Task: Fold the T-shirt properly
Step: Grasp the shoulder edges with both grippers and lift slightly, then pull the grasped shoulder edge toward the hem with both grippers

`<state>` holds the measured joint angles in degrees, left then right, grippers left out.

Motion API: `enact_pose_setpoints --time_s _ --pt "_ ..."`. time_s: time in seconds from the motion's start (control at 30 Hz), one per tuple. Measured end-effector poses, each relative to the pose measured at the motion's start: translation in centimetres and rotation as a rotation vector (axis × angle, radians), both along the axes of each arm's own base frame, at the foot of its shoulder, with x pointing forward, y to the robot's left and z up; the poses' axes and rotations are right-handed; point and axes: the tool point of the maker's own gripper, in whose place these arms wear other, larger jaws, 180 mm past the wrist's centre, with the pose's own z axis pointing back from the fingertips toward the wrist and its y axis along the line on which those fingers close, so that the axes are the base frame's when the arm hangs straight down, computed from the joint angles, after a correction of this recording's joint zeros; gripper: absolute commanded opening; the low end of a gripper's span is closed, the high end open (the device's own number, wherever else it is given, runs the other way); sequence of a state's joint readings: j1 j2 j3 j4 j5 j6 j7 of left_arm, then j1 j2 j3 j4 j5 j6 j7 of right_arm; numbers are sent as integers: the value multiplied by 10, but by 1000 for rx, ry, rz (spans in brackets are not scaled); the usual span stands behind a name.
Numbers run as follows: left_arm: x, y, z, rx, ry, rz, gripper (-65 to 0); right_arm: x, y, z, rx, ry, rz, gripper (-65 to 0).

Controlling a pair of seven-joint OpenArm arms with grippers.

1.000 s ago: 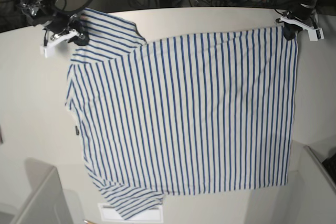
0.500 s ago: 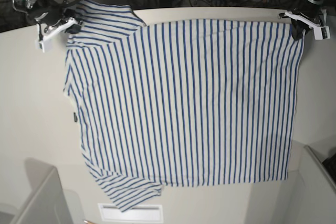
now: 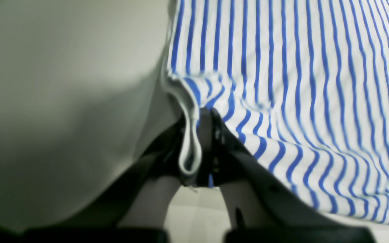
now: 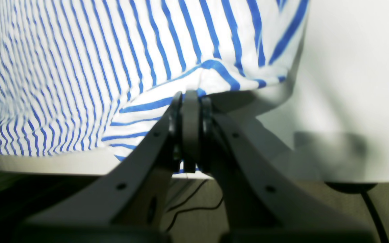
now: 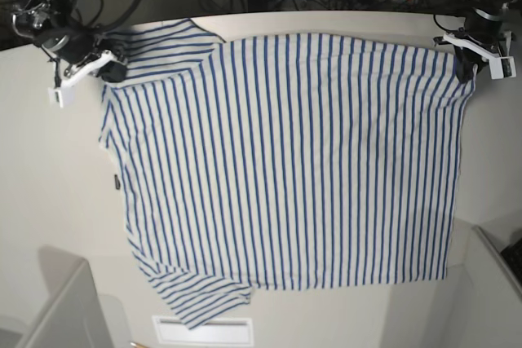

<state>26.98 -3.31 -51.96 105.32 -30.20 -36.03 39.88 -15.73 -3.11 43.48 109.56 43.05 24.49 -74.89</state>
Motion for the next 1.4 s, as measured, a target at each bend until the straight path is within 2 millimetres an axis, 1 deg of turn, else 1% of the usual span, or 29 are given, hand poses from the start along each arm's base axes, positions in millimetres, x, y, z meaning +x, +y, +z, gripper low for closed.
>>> enact_pose_setpoints --time_s 0.13,0.23,0.33,0.37,0.47,0.63,0.67,0.73,0.83,0.9,0.97,1.03,1.1,1.23,1.33,1.4 --pt "6 -3 2 -4 -13 -5 -650 8 3 4 7 2 21 -650" --pt "14 0 7 -1 -41 10 -650 22 4 12 12 -33 26 -650" --pt "18 5 8 -10 -49 53 -650 34 4 19 8 -65 26 -650" --pt "21 9 9 -8 -55 78 -650 38 4 22 9 -77 26 -650" --pt "36 9 19 -12 -106 75 -650 44 4 25 7 -88 27 -650" --pt "39 15 19 -21 -111 125 -650 64 4 39 14 -143 19 -650" --pt "40 16 21 -21 -117 128 -650 66 7 39 37 -129 1 -650" --pt "45 16 23 -23 -130 128 -650 72 17 38 60 -103 18 -650" --pt "48 16 25 -24 -141 128 -650 88 28 45 87 -133 51 -650" --pt "51 17 28 -23 -150 127 -650 96 32 42 112 -128 52 -650" --pt "54 18 29 -26 -158 138 -650 99 33 36 134 -108 50 -650" --pt "54 24 27 -18 -146 175 -650 101 32 31 143 -90 49 -650" --pt "57 30 24 0 -135 197 -650 108 31 31 151 -91 48 -650" --pt "68 33 25 13 -142 203 -650 124 30 35 173 -105 57 -650" --pt "68 35 19 6 -128 211 -650 130 32 30 199 -87 55 -650" --pt "69 35 18 4 -127 212 -650 133 33 27 214 -76 56 -650"
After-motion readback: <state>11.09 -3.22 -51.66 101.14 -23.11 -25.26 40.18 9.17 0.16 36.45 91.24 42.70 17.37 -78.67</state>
